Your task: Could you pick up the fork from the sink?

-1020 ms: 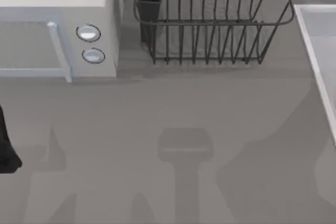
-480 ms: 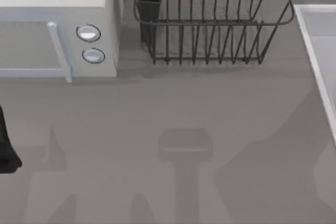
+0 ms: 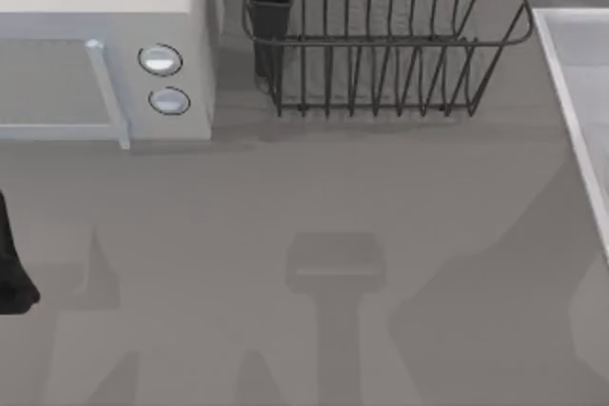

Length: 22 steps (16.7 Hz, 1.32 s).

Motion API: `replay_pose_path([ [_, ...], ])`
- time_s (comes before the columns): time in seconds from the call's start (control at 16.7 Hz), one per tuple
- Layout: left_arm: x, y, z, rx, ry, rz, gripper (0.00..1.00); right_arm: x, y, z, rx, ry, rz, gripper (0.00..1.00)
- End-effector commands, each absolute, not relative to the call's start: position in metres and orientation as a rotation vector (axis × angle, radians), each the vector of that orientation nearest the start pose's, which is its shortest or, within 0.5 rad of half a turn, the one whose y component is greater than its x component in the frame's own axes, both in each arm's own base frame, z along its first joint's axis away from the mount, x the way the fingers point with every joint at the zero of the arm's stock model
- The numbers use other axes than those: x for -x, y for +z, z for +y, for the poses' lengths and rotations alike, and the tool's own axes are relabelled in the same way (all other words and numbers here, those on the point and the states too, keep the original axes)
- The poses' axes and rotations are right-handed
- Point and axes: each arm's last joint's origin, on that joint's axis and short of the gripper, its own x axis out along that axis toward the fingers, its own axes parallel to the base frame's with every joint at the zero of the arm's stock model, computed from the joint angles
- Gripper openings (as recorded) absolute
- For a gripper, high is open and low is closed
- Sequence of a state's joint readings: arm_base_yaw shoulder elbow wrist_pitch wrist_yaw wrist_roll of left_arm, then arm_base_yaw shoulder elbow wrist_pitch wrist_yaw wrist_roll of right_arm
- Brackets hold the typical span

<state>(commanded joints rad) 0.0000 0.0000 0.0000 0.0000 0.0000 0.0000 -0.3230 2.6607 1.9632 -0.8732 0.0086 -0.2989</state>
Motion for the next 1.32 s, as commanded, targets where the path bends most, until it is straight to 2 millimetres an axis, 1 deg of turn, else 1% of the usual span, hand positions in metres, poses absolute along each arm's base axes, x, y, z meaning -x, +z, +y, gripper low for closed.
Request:
replay_pose_path([
  [0.12, -0.106, 0.16, -0.001, 0.0, 0.0, 0.0, 1.0, -0.463, 0.011, -0.149, -0.008, -0.008, 1.571, 0.02],
  [0.18, -0.106, 0.16, -0.001, 0.0, 0.0, 0.0, 1.0, -0.463, 0.011, -0.149, -0.008, -0.008, 1.571, 0.0],
  [0.6, -0.106, 0.16, -0.001, 0.0, 0.0, 0.0, 1.0, -0.463, 0.011, -0.149, -0.008, -0.008, 1.571, 0.0],
  [0.66, -0.106, 0.16, -0.001, 0.0, 0.0, 0.0, 1.0, -0.467, 0.035, -0.148, -0.014, -0.014, 1.527, 0.0],
  [0.78, -0.106, 0.16, -0.001, 0.0, 0.0, 0.0, 1.0, -0.469, 0.04, -0.149, -0.013, -0.015, 1.525, 0.0],
  [0.84, -0.106, 0.16, -0.001, 0.0, 0.0, 0.0, 1.0, -0.47, 0.047, -0.149, -0.013, -0.015, 1.523, 0.0],
  [0.96, -0.106, 0.16, -0.001, 0.0, 0.0, 0.0, 1.0, -0.474, 0.067, -0.151, -0.013, -0.015, 1.524, 0.0],
  [1.14, -0.106, 0.16, -0.001, 0.0, 0.0, 0.0, 1.0, -0.475, 0.11, -0.151, -0.016, -0.012, 1.536, 0.0],
  [1.32, -0.106, 0.16, -0.001, 0.0, 0.0, 0.0, 1.0, -0.471, 0.156, -0.15, -0.017, -0.012, 1.539, 0.0],
])
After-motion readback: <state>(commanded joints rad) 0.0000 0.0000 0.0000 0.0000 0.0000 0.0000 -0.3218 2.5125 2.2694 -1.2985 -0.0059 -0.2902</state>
